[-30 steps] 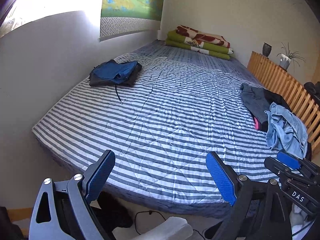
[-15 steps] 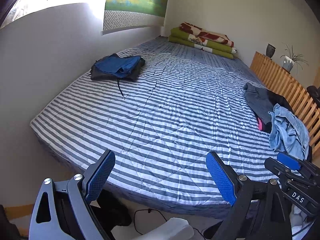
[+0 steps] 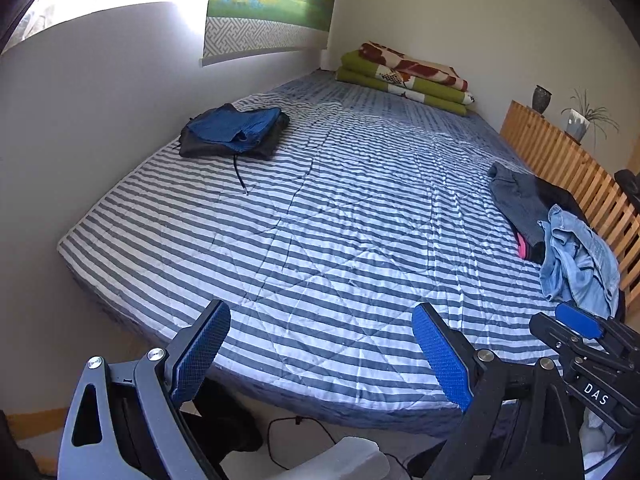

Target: Fold small clothes

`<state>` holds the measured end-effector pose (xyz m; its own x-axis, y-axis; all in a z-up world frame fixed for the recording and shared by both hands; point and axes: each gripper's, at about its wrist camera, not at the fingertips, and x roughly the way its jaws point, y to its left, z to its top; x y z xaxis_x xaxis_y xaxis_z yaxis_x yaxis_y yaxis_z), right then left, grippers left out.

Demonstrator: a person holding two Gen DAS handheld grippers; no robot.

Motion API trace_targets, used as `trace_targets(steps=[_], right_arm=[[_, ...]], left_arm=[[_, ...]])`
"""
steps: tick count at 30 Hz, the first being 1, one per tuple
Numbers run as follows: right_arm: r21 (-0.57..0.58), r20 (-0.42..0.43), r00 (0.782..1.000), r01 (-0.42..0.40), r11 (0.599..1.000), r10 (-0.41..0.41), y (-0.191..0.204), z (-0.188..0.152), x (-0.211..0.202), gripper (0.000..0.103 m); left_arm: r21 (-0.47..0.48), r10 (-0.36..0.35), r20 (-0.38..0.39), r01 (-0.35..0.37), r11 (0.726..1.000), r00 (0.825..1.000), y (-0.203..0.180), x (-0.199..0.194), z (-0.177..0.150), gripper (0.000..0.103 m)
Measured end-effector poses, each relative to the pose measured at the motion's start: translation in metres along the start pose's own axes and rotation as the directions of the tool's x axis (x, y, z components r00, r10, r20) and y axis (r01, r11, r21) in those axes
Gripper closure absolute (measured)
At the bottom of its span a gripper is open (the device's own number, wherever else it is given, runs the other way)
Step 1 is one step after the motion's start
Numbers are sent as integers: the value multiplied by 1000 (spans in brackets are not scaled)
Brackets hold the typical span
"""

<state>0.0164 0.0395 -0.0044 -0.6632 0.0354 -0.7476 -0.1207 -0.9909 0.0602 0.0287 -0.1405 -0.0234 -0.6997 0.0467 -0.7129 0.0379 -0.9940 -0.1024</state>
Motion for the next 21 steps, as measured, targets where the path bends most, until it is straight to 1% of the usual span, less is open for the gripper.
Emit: trace_targets(steps=[21], right_arm=[[30,-6,1000,11,999,-11,-10,-3,2,57]], left_arm=[[24,-5,-7,5,1000,1000,-9,4,-2,9]])
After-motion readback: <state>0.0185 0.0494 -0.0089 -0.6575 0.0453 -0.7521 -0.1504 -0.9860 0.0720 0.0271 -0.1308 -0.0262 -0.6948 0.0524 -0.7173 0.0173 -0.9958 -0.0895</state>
